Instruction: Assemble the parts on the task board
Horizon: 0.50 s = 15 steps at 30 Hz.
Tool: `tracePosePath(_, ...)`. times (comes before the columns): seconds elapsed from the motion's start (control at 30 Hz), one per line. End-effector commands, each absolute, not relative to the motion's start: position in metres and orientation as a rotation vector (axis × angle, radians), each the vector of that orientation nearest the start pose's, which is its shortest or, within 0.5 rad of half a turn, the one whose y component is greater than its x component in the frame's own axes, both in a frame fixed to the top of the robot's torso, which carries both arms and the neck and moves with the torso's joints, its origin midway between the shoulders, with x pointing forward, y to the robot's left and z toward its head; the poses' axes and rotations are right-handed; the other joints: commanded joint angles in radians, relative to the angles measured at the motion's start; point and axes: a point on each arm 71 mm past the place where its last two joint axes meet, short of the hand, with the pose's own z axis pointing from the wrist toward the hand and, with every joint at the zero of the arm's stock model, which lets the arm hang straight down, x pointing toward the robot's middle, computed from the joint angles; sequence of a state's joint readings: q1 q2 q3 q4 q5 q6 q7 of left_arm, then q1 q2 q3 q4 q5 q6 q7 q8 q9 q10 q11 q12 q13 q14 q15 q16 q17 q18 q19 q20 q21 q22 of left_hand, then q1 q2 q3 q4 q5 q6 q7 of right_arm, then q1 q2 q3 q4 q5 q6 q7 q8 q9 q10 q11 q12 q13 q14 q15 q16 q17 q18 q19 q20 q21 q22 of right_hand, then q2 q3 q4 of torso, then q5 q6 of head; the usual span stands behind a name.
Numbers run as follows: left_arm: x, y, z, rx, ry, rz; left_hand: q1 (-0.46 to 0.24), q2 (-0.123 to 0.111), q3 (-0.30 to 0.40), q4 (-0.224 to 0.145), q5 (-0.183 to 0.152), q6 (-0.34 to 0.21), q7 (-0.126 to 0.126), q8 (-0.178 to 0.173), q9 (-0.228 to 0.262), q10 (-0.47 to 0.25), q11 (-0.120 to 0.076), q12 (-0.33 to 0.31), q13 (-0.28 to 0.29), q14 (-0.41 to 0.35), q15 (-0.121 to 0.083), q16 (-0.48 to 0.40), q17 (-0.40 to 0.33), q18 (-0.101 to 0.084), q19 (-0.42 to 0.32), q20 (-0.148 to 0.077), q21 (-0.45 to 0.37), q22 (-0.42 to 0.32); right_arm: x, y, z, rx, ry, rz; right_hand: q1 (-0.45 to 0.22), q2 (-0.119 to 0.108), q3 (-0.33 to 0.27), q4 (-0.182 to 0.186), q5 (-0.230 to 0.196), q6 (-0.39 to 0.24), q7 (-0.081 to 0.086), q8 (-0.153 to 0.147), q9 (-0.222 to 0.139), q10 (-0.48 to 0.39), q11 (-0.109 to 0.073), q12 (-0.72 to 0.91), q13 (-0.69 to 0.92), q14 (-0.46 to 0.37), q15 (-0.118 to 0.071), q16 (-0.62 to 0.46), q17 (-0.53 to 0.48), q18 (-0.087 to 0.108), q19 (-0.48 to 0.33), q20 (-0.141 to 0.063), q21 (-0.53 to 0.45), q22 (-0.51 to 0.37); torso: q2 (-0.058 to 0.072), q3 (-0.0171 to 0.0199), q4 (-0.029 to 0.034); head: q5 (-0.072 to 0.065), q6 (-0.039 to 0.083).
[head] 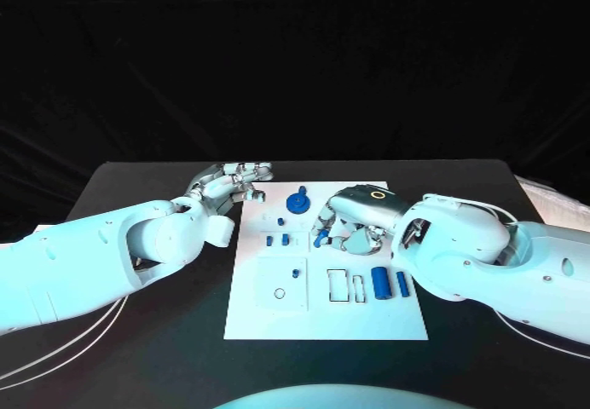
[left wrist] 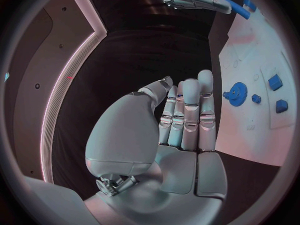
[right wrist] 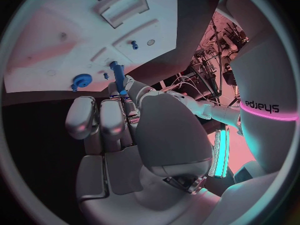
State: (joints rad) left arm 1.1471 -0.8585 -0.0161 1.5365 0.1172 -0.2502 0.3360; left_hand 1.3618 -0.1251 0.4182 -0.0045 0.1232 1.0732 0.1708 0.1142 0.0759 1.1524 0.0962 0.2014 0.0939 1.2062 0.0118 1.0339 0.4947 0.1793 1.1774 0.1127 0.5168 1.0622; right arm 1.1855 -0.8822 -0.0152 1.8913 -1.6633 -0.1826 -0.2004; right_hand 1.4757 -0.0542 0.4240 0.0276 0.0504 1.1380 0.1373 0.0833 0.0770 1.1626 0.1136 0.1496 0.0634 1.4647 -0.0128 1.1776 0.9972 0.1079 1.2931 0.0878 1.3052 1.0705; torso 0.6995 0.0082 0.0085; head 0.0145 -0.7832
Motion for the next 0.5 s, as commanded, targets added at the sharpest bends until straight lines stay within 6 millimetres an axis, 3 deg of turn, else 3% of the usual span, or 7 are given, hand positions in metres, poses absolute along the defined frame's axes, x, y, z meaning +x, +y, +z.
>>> tracePosePath(0.03, 0.48, 0.209, -0.199, -1.312, 1.474, -1.62, 0.007, 0.002, -0.004, 0.0, 0.002, -0.007, -0.003, 0.006, -0.001, -0.005, -0.001, 0.003, 0.001, -0.006, 0.002, -0.005, -0.001, 0.003, 0.008, 0.002, -0.004, -0.001, 0.391, -0.102, -0.159, -0.506, 1.642, 0.847, 0.005, -0.001, 0.041, -0.035, 0.003, -0.002, 0.006, -0.005, -0.001, 0.051, -0.043, -0.003, 0.001, 0.017, -0.001, 0.004, -0.001, -0.005, 0.008, 0.002, 0.004, 0.001, 0.0, -0.0012, 0.0032, 0.009, -0.005)
tracePosePath(0.27, 0.479, 0.207, -0.199, -1.311, 1.476, -1.622, 0.009, 0.004, -0.005, -0.001, 0.002, -0.007, -0.003, 0.007, -0.001, -0.005, -0.002, 0.005, 0.001, -0.007, 0.002, -0.005, -0.002, 0.003, 0.008, 0.002, -0.005, -0.002, 0.379, -0.076, -0.182, -0.557, 1.66, 0.928, 0.006, -0.001, 0.047, -0.04, 0.004, -0.003, 0.007, -0.007, -0.002, 0.05, -0.042, -0.006, 0.001, 0.017, 0.0, 0.005, 0.0, -0.004, 0.006, 0.003, 0.003, -0.001, 0.003, -0.0012, 0.0056, 0.02, -0.008)
tracePosePath(0.5, 0.479, 0.206, -0.199, -1.311, 1.478, -1.625, 0.009, 0.004, -0.005, -0.001, 0.002, -0.007, -0.003, 0.007, -0.001, -0.005, -0.002, 0.005, 0.001, -0.007, 0.002, -0.005, -0.002, 0.003, 0.008, 0.002, -0.005, -0.002, 0.374, -0.063, -0.202, -0.591, 1.686, 0.946, 0.005, -0.003, 0.048, -0.042, 0.004, -0.003, 0.008, -0.007, -0.002, 0.051, -0.042, -0.007, 0.002, 0.017, 0.0, 0.005, 0.0, -0.004, 0.005, 0.003, 0.003, -0.001, 0.001, -0.0016, 0.0031, 0.031, -0.015)
